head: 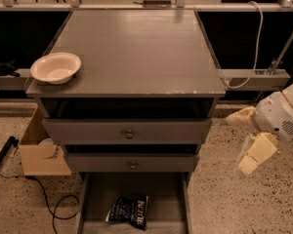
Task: Pick blue chip bag from bottom drawer and place on counter
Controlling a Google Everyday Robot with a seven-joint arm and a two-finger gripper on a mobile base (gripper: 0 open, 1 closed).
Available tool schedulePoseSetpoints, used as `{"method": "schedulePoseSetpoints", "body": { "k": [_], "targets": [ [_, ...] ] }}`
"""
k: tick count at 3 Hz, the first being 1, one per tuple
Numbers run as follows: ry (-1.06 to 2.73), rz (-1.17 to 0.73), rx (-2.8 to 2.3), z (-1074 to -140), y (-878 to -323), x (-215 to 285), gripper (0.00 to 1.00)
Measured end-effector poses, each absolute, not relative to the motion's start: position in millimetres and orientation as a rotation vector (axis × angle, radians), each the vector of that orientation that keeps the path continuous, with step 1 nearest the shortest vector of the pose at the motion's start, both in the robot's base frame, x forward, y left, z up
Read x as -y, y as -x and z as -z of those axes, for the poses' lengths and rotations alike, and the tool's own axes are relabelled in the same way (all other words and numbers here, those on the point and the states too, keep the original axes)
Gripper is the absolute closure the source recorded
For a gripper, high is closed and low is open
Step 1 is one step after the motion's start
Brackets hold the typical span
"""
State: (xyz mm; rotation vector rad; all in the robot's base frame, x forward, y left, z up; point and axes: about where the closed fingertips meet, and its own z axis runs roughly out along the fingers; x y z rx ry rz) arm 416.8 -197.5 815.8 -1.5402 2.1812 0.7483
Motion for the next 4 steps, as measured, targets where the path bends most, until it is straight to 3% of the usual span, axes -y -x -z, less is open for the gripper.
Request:
{"method": "schedulePoseSetpoints", "body": {
  "k": [3,4],
  "targets": [
    [1.298,-1.019,-2.087,-745.7,-401.6,202.0,0.00],
    [1.175,-0.997,-2.133,-714.6,-380.6,194.2,0.00]
  ]
}}
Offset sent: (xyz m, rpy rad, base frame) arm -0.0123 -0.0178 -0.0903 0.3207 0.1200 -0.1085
